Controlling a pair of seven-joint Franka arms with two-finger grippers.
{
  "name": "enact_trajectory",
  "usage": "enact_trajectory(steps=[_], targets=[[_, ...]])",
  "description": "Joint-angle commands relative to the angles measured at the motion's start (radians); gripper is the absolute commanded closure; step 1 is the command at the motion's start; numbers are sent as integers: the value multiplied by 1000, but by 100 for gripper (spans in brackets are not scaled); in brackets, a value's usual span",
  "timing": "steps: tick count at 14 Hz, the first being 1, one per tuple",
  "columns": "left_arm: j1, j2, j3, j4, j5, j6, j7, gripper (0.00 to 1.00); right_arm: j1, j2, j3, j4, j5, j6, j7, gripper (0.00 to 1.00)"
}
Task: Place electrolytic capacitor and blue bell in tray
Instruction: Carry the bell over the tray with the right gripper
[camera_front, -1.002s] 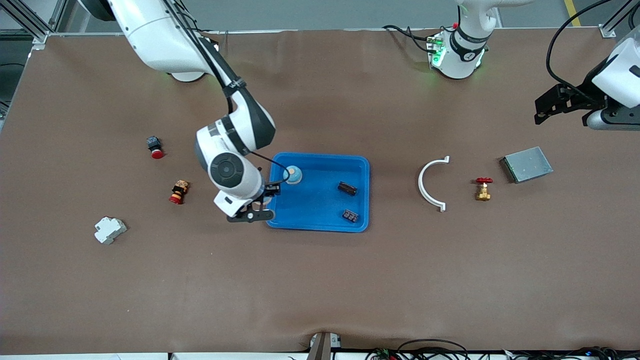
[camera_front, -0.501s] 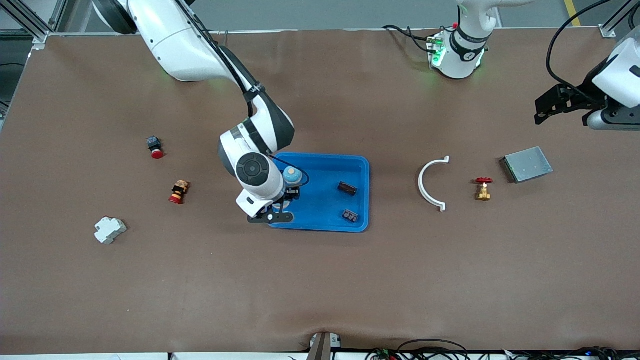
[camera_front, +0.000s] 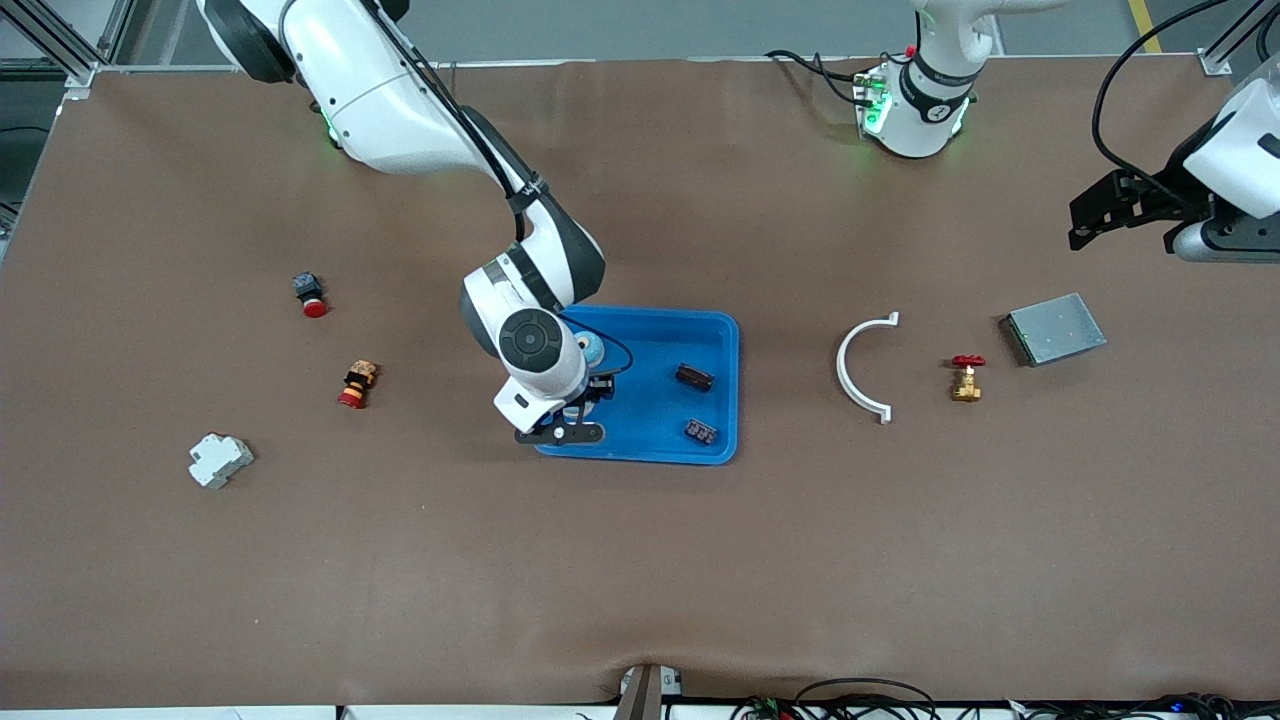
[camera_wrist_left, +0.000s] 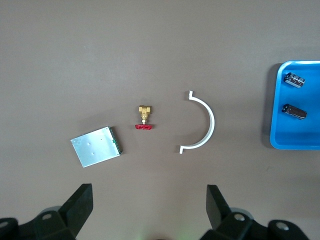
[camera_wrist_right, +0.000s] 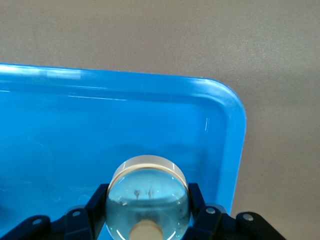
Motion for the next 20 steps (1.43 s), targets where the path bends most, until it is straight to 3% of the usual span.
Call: enact_trajectory(steps=[1,6,8,10,11,18,20], targets=[[4,3,-3,9,-1,6,2,0,10,30,-10,36,4,4,13,85],[4,3,-3,7,-3,6,3,0,11,47,-12,36,0,22,10,80],[4,3,-3,7,-3,4,3,0,10,50,-12,33,-15,22,8,61],[4,3,-3,7,-4,4,-5,0,4,53,-12,30,-34,23,11,31],[7,3,-3,7,-4,4,-5,0,8,53,-12,30,-34,23,13,3],[6,3,-3,7,-4,3,-5,0,25,12,-7,31,-19,1,14,0],[7,3,-3,7,-3,4,-4,0,33,-41,-7,34,-17,-103,20,0]])
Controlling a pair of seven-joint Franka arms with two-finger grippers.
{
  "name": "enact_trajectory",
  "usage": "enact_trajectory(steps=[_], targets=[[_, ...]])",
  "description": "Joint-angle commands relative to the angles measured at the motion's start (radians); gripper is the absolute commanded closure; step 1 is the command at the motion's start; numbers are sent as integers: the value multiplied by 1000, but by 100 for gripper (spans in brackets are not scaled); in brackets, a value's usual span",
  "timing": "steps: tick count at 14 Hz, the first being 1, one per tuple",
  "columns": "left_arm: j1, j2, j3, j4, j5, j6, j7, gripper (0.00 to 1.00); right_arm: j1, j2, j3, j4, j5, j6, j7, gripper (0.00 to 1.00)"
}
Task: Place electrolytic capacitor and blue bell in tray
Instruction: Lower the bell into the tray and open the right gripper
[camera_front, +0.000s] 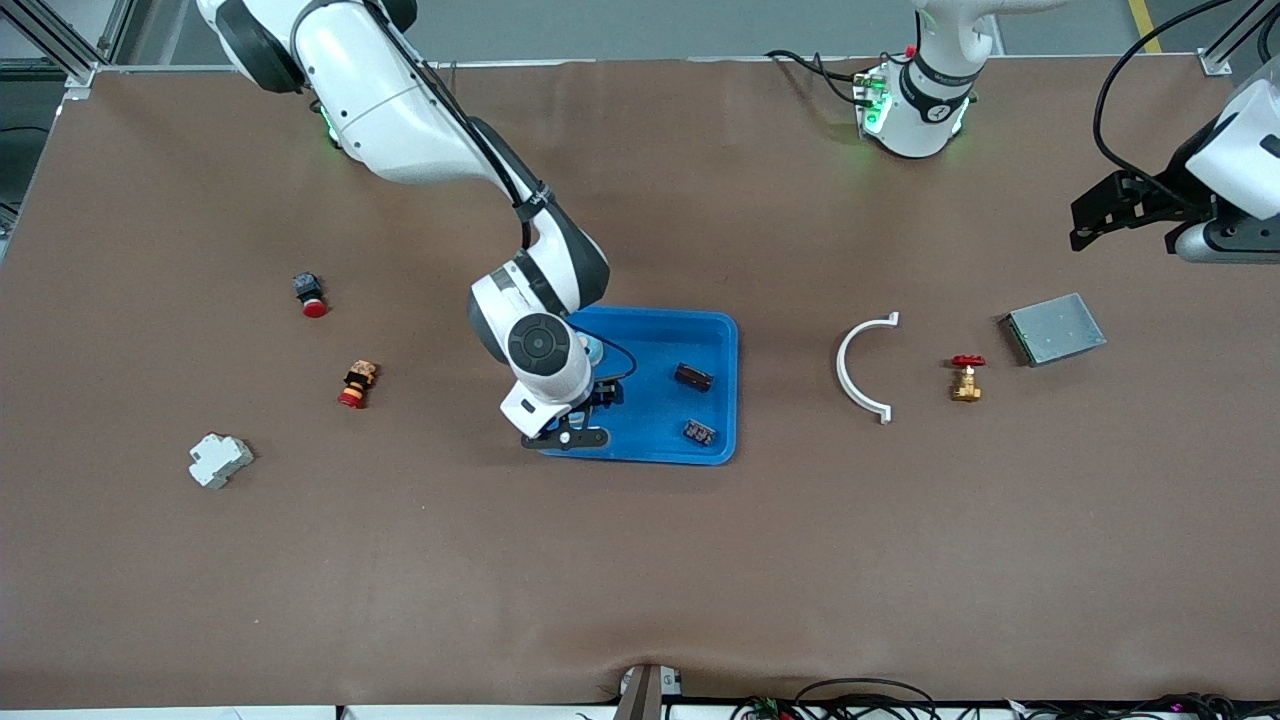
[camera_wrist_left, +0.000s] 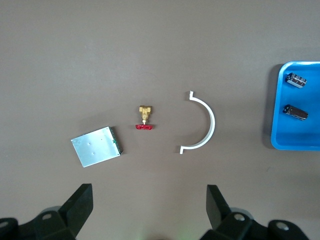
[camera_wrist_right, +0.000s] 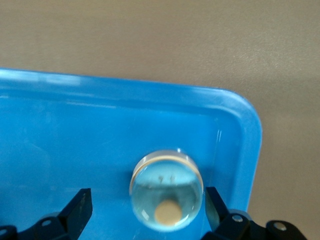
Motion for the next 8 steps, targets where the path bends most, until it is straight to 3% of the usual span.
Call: enact_trajectory(steps=[1,8], targets=[[3,2,-3,7,-3,3,-2,0,15,-102,-3,-3,2,-141,20,0],[-1,14,-3,26,-3,3,-2,0,-20,-383,-5,-11,35,-527,4,0]])
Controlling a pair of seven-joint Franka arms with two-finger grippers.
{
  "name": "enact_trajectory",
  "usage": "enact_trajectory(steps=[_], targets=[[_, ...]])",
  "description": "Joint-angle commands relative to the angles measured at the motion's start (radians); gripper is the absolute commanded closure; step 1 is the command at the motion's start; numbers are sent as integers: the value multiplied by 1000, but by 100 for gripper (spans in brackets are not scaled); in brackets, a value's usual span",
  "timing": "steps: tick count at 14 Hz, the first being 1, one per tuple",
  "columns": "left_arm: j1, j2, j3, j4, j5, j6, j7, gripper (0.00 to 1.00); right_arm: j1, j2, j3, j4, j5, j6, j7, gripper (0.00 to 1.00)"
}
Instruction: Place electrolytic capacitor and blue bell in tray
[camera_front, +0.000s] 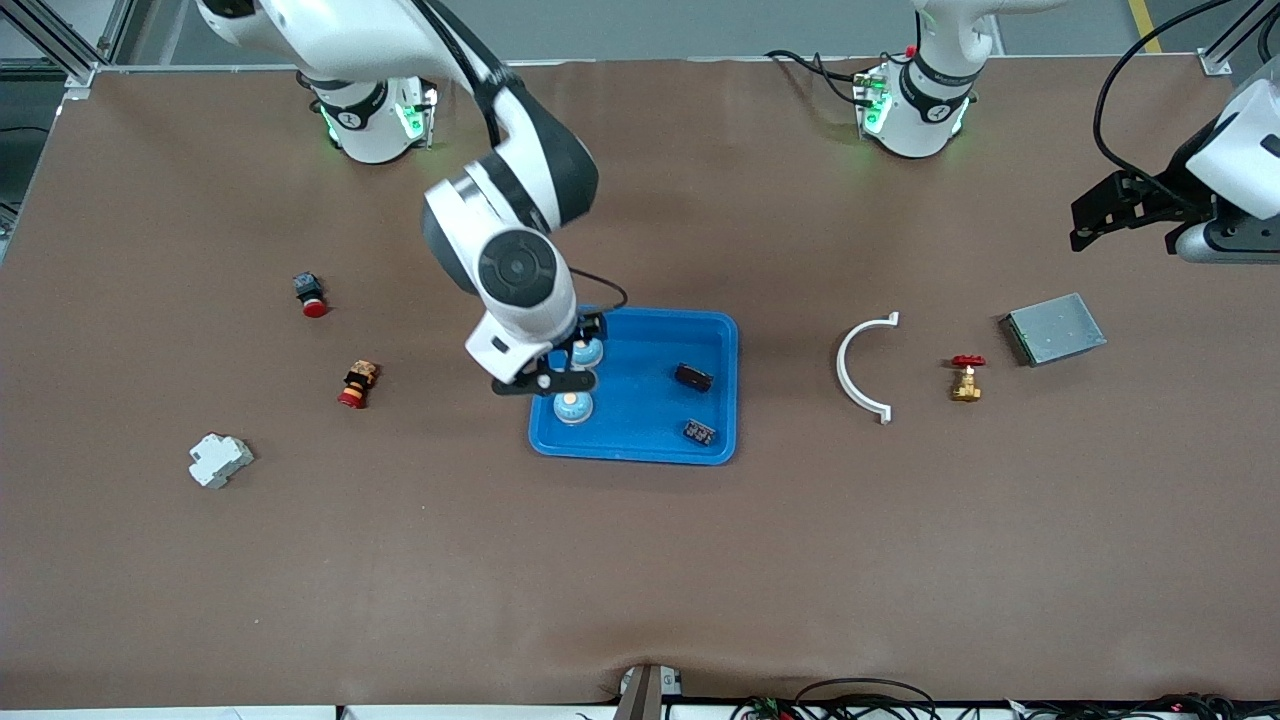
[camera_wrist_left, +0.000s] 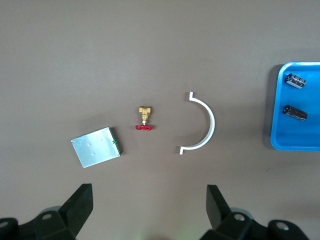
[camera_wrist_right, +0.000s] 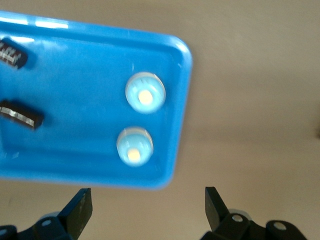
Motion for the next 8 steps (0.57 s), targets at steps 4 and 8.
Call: enact_trajectory(steps=[4,8], targets=[[0,15,-3,26,-3,1,-1,0,-77,-212,-1,-42,27,-233,-74,0],[0,15,-3,26,-3,0,-2,0,-171,-296,-4,-44,22,-363,-160,0]])
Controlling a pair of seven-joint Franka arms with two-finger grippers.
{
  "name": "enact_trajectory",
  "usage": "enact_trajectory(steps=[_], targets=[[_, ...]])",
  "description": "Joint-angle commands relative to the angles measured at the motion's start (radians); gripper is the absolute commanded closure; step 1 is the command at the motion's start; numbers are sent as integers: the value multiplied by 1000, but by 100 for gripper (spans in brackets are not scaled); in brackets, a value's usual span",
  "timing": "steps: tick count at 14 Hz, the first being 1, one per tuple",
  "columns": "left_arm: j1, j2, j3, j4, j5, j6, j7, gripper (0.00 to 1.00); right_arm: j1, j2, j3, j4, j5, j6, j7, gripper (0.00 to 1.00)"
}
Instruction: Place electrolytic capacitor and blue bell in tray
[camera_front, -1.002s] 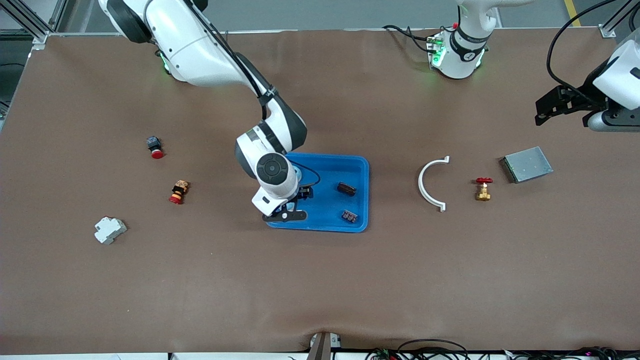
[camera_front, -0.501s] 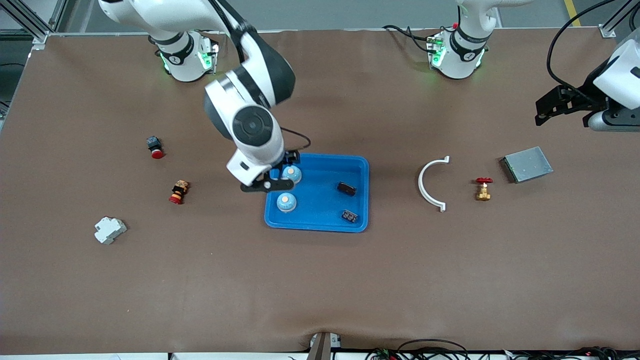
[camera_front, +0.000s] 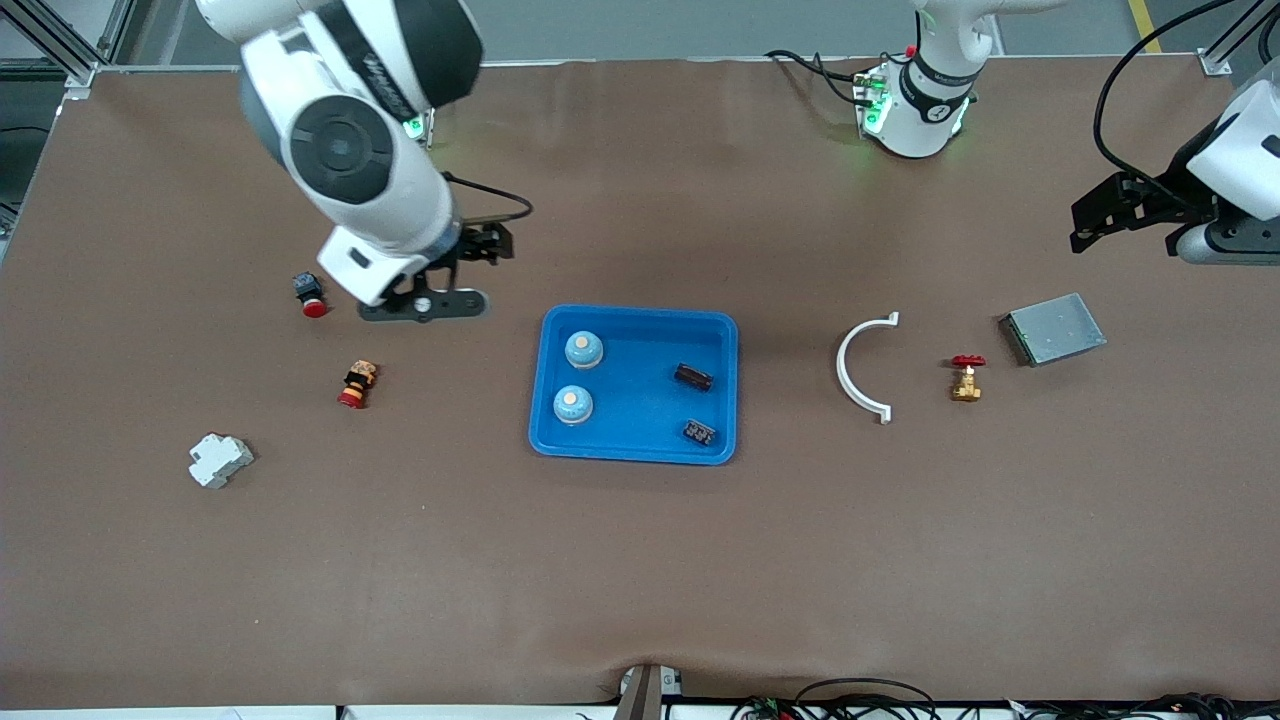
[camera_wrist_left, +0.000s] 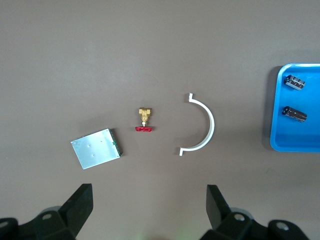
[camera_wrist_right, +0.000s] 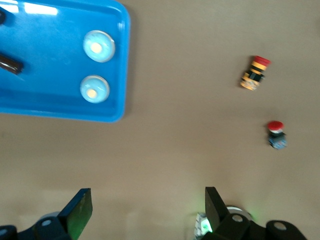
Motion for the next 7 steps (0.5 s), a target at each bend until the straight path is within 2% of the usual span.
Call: enact_trajectory(steps=[1,3,7], targets=[[2,11,-3,22,-3,-2,-2,0,-97,-76,7,-40,15,-56,-96,0],[2,11,-3,22,-3,-4,-2,0,-164,-96,5,-43,6,-79,-205,0],[2,11,-3,22,-3,-5,-4,0,-281,-106,7,-38,-2,-72,-225,0]])
